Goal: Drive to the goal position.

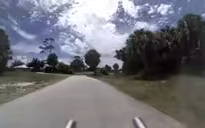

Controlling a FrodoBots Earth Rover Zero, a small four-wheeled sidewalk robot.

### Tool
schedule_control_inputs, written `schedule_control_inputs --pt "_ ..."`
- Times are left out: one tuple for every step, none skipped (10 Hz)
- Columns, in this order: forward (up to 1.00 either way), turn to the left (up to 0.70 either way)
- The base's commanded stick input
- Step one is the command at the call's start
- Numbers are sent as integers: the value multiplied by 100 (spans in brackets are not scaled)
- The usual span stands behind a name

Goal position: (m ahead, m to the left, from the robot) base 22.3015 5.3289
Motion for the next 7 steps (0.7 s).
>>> schedule_control_inputs --pt "85 0" --pt "85 0" --pt "85 0" --pt "85 0" --pt "85 0" --pt "85 0" --pt "85 0"
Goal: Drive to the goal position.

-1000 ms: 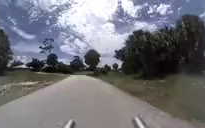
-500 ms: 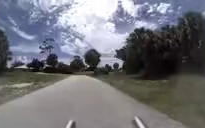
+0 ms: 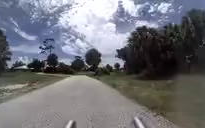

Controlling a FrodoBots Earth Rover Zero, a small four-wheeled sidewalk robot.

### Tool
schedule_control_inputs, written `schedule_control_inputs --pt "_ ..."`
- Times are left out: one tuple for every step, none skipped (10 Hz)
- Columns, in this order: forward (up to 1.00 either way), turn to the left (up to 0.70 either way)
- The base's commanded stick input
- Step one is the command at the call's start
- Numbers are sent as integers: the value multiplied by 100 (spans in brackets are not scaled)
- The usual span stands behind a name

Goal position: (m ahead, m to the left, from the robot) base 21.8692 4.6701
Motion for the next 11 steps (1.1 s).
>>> schedule_control_inputs --pt "85 0" --pt "85 0" --pt "85 0" --pt "85 0" --pt "85 0" --pt "85 0" --pt "85 0" --pt "85 0" --pt "85 0" --pt "85 0" --pt "85 0"
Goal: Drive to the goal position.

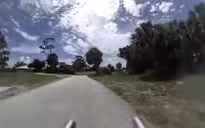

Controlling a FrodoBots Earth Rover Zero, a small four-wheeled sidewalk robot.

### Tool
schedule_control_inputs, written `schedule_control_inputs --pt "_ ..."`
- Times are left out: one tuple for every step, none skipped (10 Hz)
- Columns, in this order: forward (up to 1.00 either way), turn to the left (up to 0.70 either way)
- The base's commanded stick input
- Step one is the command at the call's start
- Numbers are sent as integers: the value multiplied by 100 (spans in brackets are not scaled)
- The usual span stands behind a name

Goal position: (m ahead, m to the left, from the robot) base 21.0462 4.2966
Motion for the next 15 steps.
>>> schedule_control_inputs --pt "85 0" --pt "85 0" --pt "85 0" --pt "85 0" --pt "85 0" --pt "85 0" --pt "85 0" --pt "85 0" --pt "85 0" --pt "85 0" --pt "85 0" --pt "85 0" --pt "85 0" --pt "85 0" --pt "85 0"
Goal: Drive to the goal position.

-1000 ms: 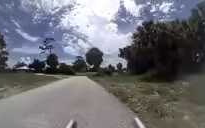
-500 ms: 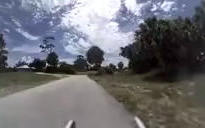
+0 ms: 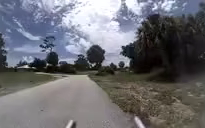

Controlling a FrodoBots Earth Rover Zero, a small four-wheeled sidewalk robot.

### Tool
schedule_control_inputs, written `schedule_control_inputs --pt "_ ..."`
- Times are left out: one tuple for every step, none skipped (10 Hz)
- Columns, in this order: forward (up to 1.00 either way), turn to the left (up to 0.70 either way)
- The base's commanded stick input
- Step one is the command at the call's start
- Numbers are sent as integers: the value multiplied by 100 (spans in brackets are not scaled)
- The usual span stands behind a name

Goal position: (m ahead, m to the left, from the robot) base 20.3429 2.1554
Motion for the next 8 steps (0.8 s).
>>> schedule_control_inputs --pt "85 0" --pt "85 0" --pt "85 0" --pt "85 11" --pt "85 29" --pt "85 34" --pt "85 34" --pt "85 34"
